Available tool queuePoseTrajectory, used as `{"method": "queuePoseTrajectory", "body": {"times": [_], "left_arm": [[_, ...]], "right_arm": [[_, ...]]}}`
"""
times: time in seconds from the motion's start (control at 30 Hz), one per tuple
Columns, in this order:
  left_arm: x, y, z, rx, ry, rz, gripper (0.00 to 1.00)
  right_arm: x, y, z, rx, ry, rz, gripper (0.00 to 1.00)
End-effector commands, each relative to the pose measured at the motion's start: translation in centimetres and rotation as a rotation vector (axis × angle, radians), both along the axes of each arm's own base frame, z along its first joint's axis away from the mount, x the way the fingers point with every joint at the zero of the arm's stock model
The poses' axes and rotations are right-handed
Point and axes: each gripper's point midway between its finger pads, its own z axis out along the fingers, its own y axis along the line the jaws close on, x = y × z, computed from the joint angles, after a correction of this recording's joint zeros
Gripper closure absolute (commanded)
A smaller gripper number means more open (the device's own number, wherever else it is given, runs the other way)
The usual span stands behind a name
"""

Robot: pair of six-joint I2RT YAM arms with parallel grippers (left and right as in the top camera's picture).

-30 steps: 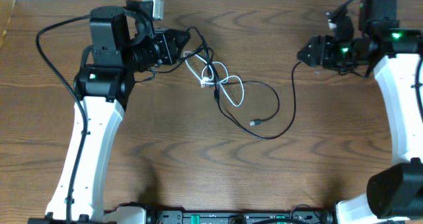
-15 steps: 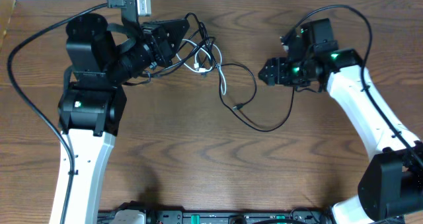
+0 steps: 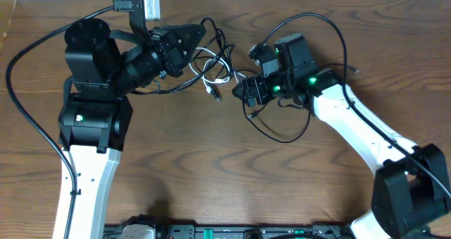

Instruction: Untangle cables

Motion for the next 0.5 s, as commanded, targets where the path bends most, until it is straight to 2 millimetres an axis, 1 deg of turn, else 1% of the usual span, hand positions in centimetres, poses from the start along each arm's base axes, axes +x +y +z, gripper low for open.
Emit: {"method": "queuePoseTrajectory", "body": {"times": [0.0, 0.1, 0.13, 0.17, 0.2, 0.23, 0.27, 0.33, 0.4, 0.43, 0.47], "left_arm": [[-1.2, -0.5, 1.4, -0.021, -0.030, -0.043, 0.92], [-1.3, -0.6, 1.4, -0.024, -0.029, -0.049, 0.92], [-1.3, -0.6, 1.5, -0.024, -0.030, -0.050, 0.92], [-1.3, -0.6, 1.5, -0.024, -0.029, -0.049, 0.92], [-1.3, -0.6, 1.5, -0.024, -0.029, -0.049, 0.92], [-1.3, -0.6, 1.5, -0.024, -0.030, -0.050, 0.92], [-1.3, -0.6, 1.5, -0.024, -0.030, -0.049, 0.92], [-1.3, -0.6, 1.4, -0.021, -0.032, -0.049, 0.92], [-1.2, -0.6, 1.3, -0.014, -0.034, -0.051, 0.92], [-1.2, -0.5, 1.1, 0.001, -0.040, -0.049, 0.92], [-0.7, -0.1, 0.2, 0.035, -0.031, -0.016, 0.92]], "right_arm": [[-0.1, 0.4, -2.9, -0.030, 0.033, 0.024, 0.19], [0.3, 0.6, -4.3, -0.035, 0.048, 0.026, 0.19], [0.3, 0.7, -4.6, -0.034, 0.050, 0.027, 0.21], [0.4, 0.8, -4.9, -0.030, 0.055, 0.032, 0.28], [0.3, 0.9, -4.9, -0.028, 0.058, 0.034, 0.41], [0.3, 1.0, -5.1, -0.029, 0.059, 0.035, 0.77], [0.4, 0.9, -5.2, -0.031, 0.059, 0.034, 0.99], [0.5, 0.7, -5.2, -0.036, 0.061, 0.025, 0.99], [0.9, 0.2, -5.1, -0.036, 0.078, -0.022, 0.99], [1.1, -0.3, -4.8, -0.033, 0.082, -0.043, 0.99], [1.6, -1.4, -3.8, -0.024, 0.083, -0.087, 0.99]]}}
